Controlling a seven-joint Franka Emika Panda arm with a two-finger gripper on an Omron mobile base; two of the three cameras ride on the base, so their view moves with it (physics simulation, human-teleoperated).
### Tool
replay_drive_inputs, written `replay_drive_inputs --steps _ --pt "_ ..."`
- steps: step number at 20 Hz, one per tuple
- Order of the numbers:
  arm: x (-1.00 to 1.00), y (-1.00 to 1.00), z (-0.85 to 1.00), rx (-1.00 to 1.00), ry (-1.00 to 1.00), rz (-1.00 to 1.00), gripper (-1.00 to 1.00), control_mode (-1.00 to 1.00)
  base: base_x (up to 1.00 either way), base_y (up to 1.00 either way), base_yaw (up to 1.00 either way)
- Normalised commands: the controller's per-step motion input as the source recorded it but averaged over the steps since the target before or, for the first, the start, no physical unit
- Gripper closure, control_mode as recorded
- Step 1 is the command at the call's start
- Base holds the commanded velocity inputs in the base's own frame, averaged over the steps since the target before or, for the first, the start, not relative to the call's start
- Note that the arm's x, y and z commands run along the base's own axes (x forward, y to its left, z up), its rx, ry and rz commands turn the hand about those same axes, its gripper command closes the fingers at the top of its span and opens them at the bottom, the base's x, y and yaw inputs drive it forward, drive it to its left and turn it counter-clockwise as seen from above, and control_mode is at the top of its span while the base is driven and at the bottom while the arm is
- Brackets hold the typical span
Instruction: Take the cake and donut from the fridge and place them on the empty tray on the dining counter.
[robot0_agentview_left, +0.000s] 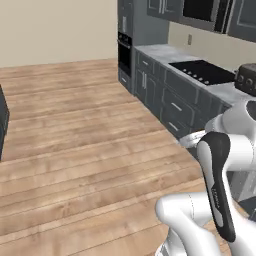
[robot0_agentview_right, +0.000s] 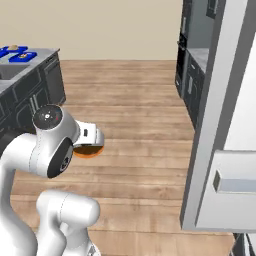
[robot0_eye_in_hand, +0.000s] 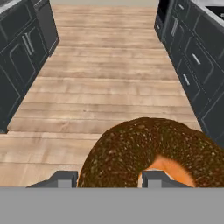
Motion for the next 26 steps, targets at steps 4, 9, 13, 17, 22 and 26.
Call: replay_drive_inputs --steps 4,9,13,17,22,26 --pt "0.0 0.0 0.0 0.0 0.0 0.0 1.0 1.0 0.0 0.13 0.82" --pt "0.0 0.0 0.0 0.0 0.0 0.0 1.0 1.0 0.04 0.15 0.75" --pt "0.0 0.0 0.0 0.0 0.0 0.0 1.0 1.0 0.53 0.06 0.51" --pt "0.0 0.0 0.0 0.0 0.0 0.0 1.0 1.0 0.99 0.0 0.31" --pt "0.0 0.0 0.0 0.0 0.0 0.0 1.0 1.0 0.91 0.0 0.27" --pt "0.0 0.0 0.0 0.0 0.0 0.0 1.0 1.0 0.39 0.1 0.24"
